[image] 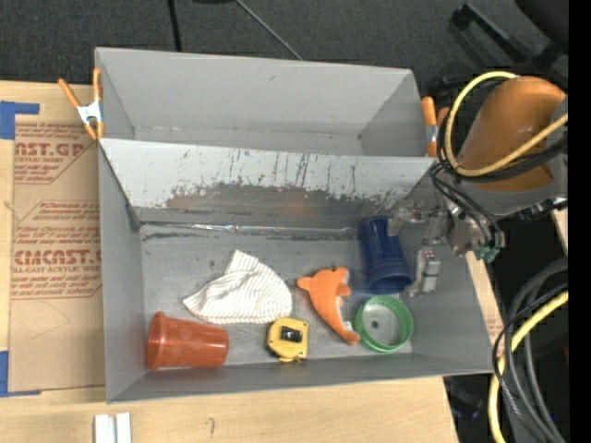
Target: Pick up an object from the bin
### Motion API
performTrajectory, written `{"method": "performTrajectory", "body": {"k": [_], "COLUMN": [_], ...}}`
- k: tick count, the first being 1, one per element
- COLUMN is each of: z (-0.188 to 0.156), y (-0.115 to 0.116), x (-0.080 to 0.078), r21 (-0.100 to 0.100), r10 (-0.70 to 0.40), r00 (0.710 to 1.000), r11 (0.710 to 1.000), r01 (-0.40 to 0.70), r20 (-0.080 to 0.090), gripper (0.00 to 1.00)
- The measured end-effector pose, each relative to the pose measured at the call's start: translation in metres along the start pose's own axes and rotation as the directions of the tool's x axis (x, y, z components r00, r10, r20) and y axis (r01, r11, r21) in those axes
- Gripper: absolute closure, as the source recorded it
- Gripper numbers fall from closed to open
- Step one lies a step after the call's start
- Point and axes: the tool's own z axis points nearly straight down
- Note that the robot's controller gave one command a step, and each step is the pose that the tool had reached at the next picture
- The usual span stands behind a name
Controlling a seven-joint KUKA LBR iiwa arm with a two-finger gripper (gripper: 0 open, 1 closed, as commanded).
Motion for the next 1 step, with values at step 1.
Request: {"method": "performTrajectory", "body": {"k": [1], "z": [-0.0048], "y": [0.0005], "x": [-0.0017], "r21": [0.001], "r10": [-0.002], "r00": [1.000], "r11": [1.000], "r01": [0.002], "r20": [0.008], "gripper": [0.00]}}
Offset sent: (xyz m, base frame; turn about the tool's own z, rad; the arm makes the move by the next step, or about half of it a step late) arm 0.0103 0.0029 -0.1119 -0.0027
